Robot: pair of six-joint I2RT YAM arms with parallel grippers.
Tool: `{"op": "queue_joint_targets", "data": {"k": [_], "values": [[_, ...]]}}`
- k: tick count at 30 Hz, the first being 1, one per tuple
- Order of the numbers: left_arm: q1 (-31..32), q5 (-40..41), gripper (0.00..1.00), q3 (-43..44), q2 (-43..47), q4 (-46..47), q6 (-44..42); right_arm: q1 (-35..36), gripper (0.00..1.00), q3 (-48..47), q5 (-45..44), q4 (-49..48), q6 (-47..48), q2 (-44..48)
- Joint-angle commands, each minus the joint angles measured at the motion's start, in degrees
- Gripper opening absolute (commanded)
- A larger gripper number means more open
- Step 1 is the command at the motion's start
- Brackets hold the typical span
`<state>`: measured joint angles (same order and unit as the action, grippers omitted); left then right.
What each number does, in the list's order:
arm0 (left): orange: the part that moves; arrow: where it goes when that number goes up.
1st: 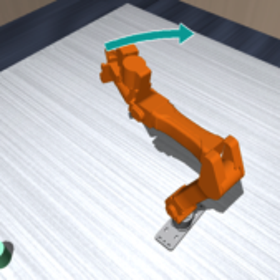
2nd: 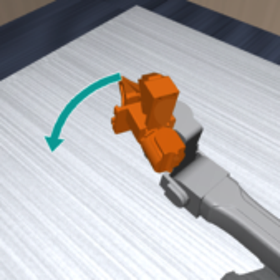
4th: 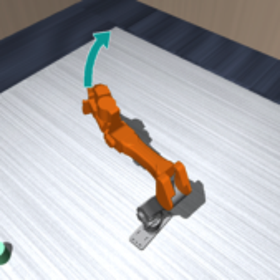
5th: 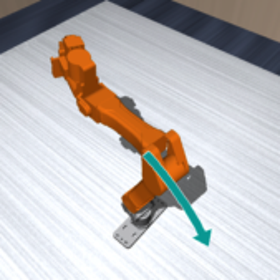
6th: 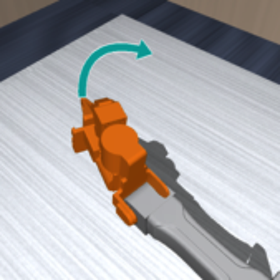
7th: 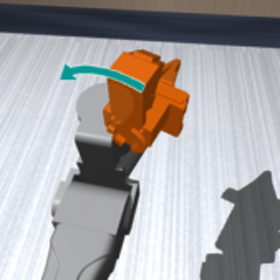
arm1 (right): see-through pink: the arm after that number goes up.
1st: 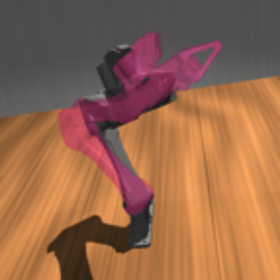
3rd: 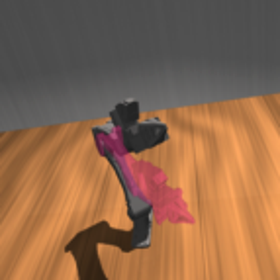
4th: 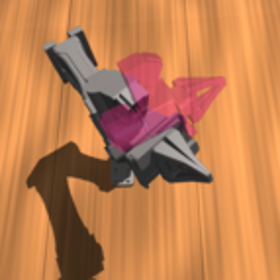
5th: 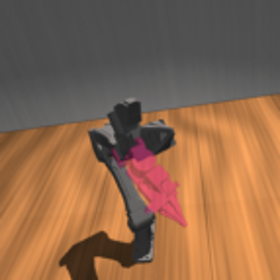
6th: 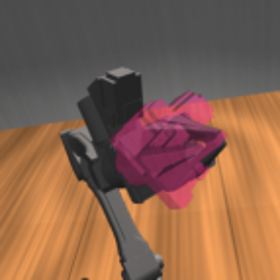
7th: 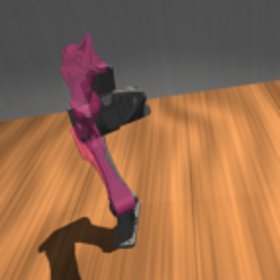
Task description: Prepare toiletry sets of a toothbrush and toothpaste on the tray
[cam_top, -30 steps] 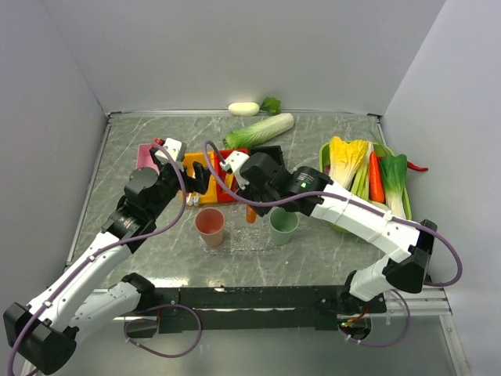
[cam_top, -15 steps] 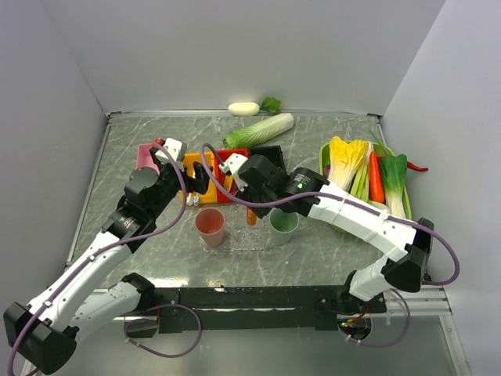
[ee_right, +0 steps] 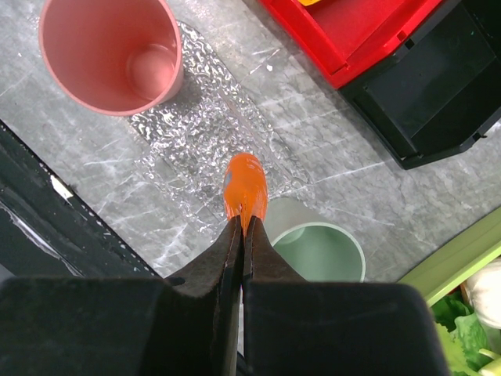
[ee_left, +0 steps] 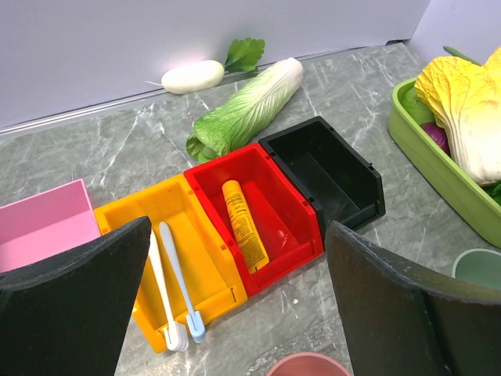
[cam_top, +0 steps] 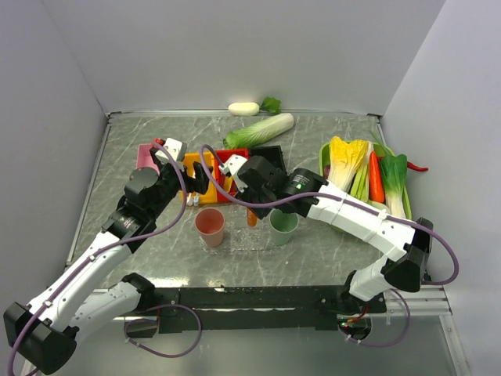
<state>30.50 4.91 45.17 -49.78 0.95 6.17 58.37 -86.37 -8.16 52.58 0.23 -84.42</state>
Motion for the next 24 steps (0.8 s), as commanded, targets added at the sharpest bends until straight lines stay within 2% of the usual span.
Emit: {"op": "queue_joint_targets", "data": {"k": [1, 24], "values": [[-0.09, 0.37, 0.97, 0.36, -0.23, 0.98, -0.73, 0.34, 0.00, 0.50, -1.15, -1.51, -0.14, -0.13], [0.00, 0.02, 0.97, 0.36, -0.58, 1.07, -0.90, 0.43, 0.00, 2.87, -1.68, -3.80, -0.14, -0.22]]}}
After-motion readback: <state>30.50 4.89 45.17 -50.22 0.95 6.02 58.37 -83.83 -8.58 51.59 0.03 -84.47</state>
